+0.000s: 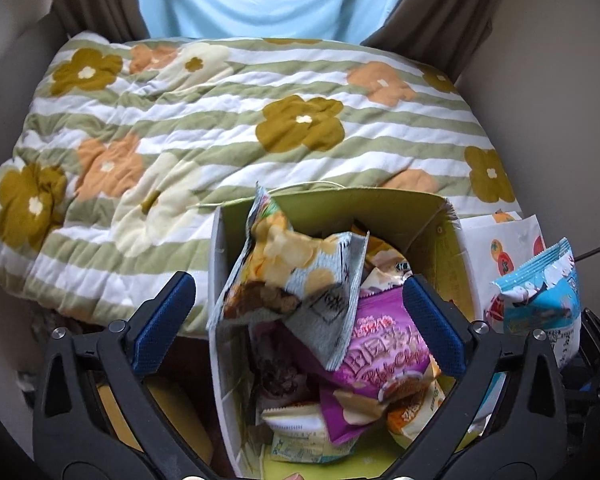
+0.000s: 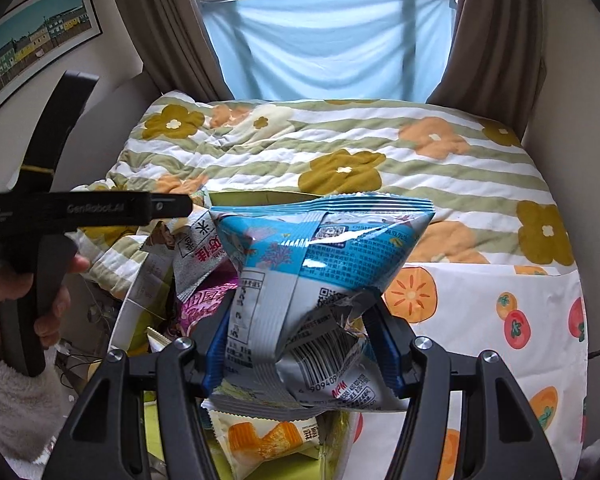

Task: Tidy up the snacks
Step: 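Carry both bags over the box and release them inside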

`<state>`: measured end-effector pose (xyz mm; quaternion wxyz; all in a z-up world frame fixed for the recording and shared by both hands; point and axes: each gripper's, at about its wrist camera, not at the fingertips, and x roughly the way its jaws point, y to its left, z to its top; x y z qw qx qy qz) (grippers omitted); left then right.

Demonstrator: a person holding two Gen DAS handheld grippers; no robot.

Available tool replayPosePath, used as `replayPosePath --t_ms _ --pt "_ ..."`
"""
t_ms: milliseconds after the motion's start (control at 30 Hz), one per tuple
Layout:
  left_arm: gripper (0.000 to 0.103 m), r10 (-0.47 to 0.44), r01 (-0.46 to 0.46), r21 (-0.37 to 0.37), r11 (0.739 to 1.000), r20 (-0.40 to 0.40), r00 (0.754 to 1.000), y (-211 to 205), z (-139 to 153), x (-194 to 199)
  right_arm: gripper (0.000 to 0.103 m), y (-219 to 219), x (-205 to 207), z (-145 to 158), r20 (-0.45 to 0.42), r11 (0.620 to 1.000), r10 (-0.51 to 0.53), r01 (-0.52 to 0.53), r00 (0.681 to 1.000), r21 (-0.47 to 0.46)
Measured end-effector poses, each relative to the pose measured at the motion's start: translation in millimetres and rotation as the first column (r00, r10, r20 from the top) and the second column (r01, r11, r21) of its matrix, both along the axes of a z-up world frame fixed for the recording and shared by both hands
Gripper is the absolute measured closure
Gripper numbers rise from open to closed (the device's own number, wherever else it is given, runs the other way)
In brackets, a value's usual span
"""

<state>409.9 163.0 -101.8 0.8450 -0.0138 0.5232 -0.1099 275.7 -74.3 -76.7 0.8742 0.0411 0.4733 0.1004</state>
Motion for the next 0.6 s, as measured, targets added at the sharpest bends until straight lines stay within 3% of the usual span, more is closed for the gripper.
replayPosePath --t_ms 500,533,600 --pt "0.0 0.071 -0.073 0.026 0.997 0.064 0.995 26 28 -53 0.044 47 -34 0 -0.017 0.987 0.141 -0.139 0.99 0.078" --pt "0.0 0.074 -0.076 0.028 0.997 0.066 0.995 28 29 -56 0.04 51 -35 -1 -0.022 0.984 0.153 -0.15 0.988 0.096" --pt "0.0 0.078 -0.081 0.036 0.996 0.068 0.995 31 30 -62 0.005 56 -39 -3 -0.019 0.976 0.17 -0.166 0.985 0.138"
